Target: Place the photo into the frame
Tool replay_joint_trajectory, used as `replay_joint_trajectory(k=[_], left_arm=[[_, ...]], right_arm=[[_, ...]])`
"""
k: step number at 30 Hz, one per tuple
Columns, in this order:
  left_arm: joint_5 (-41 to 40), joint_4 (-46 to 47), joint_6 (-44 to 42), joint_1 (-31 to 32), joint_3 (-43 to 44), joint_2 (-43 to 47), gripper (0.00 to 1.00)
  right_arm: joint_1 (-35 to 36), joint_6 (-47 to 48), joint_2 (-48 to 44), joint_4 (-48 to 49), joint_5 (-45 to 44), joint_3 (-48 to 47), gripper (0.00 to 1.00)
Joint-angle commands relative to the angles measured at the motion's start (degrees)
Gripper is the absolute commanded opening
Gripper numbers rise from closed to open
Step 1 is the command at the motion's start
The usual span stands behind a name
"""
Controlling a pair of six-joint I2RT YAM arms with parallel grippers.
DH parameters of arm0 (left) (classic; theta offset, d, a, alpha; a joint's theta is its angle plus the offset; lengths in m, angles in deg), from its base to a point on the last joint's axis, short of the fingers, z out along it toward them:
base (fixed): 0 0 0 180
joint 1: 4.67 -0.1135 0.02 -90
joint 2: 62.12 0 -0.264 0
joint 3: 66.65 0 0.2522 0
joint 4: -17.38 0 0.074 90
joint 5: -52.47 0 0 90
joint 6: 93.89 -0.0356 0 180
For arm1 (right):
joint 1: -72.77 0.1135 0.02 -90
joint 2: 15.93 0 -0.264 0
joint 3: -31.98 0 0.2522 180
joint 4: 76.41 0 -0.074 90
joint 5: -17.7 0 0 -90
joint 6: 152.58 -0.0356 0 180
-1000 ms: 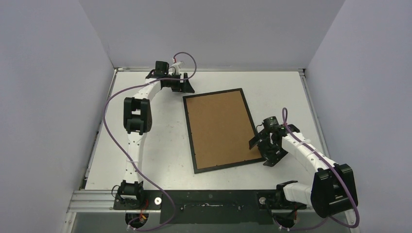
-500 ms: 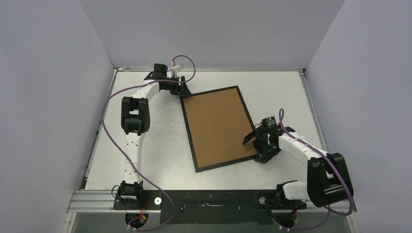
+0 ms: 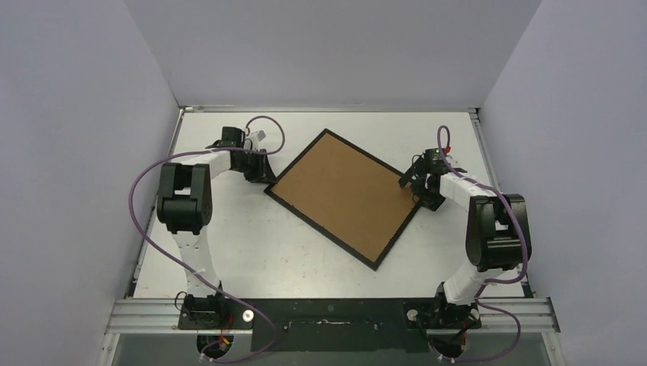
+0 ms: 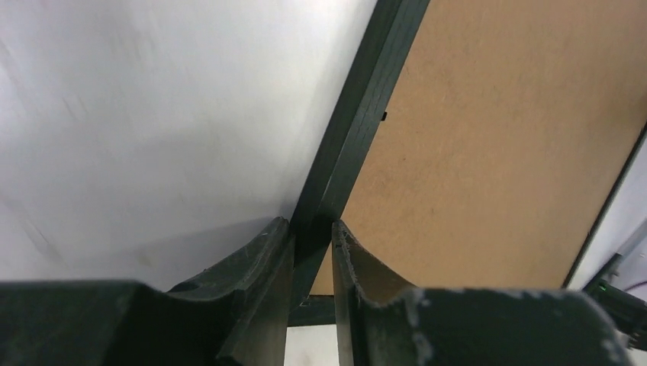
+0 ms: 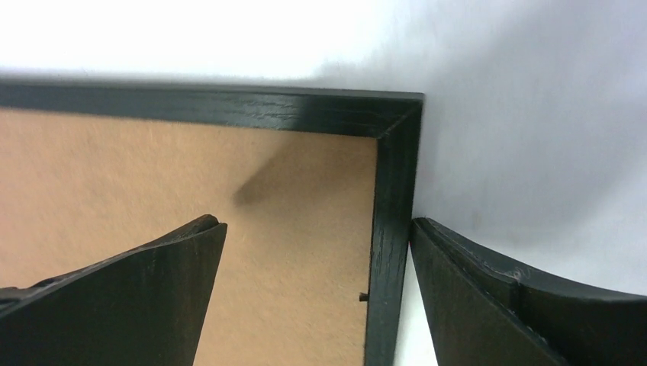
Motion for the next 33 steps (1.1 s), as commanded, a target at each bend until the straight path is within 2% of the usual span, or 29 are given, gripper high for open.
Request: replay_joint_trajectory(k=[1,7,10,14,15,17,20,22,25,27,29,33], left_arm=[[1.50,-5.29,6.91,5.32,-15.23,9.02,0.21],[0.67,-3.66,11.25,12.26,-28.36,19.15,0.21],[-0.24,-1.75,12.98,17.24,-33.23,22.99,0.21],[-2.19,-1.93,13.54,18.10,-37.20,30.26,0.24],[-3.47,-3.26,13.06,17.72,-36.42,31.74,0.27],[-5.44,-4.80,12.92,16.65,-34.15,34.00,0.42],[-5.39,-3.50,14.84,14.42,-30.96,35.54,0.51],[-5.75,-1.43,16.57,12.88,-29.83,35.15,0.57],[-8.56,0.56,20.86,10.17,-28.23,31.44,0.58],[-5.06,2.61,22.55,8.02,-26.18,26.58,0.54],[-1.62,3.51,23.08,7.58,-23.27,21.67,0.50],[3.38,5.76,23.43,7.62,-20.17,15.71,0.44]], right_arm=[[-1.03,4.33,4.84,13.57,6.35,-3.25,0.93],[-3.15,6.20,8.56,14.91,8.72,-6.82,0.90],[-3.69,7.21,9.47,13.42,7.06,-9.05,0.90],[-3.68,9.00,7.99,8.39,0.93,-13.18,0.90],[-3.62,9.24,6.96,6.74,-1.61,-14.20,0.90],[-3.48,9.53,4.19,4.07,-5.18,-15.49,0.90],[-2.66,9.08,-0.08,2.07,-4.14,-15.97,0.90],[-0.81,9.34,-0.91,1.84,0.87,-15.85,0.84],[4.33,10.08,-0.28,4.56,12.89,-14.73,0.63],[9.88,9.81,0.50,7.38,18.34,-13.74,0.49],[14.63,7.12,1.36,13.01,22.72,-12.04,0.40],[22.79,-0.59,4.14,27.23,28.63,-8.16,0.34]])
